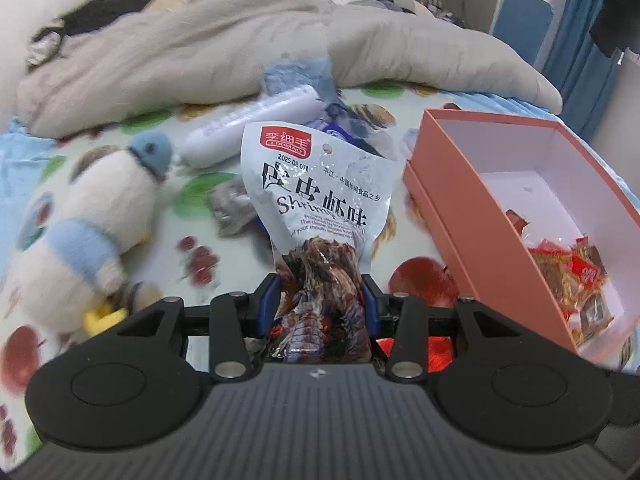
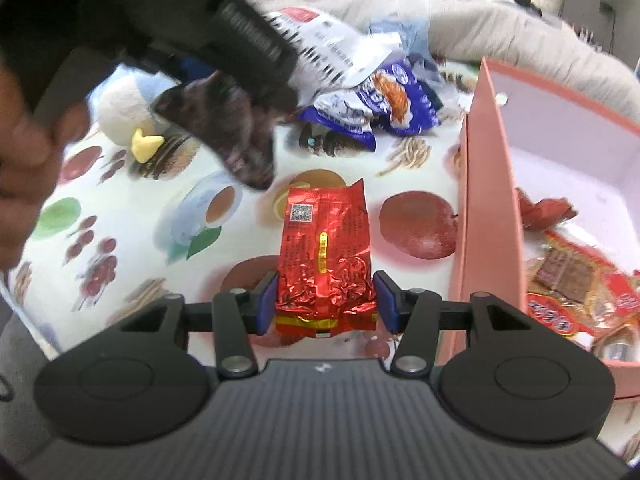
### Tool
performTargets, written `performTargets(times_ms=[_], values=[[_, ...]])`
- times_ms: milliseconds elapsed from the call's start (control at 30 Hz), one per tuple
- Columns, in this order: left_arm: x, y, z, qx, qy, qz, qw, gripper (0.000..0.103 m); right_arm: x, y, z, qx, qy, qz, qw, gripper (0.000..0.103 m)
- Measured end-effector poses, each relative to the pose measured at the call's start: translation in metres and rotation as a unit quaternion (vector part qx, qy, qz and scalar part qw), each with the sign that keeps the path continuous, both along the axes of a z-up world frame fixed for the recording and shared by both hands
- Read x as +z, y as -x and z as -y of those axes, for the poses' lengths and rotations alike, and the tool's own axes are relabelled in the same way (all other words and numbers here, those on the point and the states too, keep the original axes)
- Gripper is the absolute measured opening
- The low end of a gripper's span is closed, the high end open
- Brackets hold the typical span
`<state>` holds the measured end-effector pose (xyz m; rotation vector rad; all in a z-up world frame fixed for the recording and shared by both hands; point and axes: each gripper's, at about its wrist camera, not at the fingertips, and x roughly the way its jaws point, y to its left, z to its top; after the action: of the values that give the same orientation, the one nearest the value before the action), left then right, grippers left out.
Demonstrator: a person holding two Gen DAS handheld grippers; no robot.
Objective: Organize snacks
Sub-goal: 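Grasp the clear shrimp-snack bag with the left tool while the right tool grasps the red foil packet, then lift both held packets and carry them over the pink box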
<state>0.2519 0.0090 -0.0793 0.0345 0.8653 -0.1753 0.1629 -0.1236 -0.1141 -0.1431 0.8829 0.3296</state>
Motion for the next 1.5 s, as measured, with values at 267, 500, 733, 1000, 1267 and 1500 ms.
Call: performTargets(times_ms=[267,500,733,1000,1267,1500], values=[[0.010,0.081,-0.022,0.038,0.039,0.001,0.9985,0.048,0.033,0.041,0.014,-0.027,-0.007,0.019,0.999,0.053],[0.027,0.137,-0.022,0.043,0.063,0.022,0.9968,0.048,0.061,0.083,0.023,-0.047,-0.030,0.047,0.997,0.053],[0.044,0.180,-0.018,0.037,0.087,0.032,0.9950,0.048,0.088,0.117,0.036,-0.064,-0.051,0.073,0.994,0.054],[0.065,0.214,-0.003,0.017,0.104,0.040,0.9937,0.048,0.120,0.137,0.061,-0.088,-0.069,0.116,0.987,0.054],[0.074,0.221,0.040,-0.037,0.115,0.044,0.9918,0.048,0.136,0.156,0.090,-0.124,-0.062,0.155,0.978,0.054],[0.081,0.210,0.073,-0.077,0.130,0.037,0.9878,0.048,0.135,0.154,0.120,-0.163,-0.056,0.161,0.972,0.054]])
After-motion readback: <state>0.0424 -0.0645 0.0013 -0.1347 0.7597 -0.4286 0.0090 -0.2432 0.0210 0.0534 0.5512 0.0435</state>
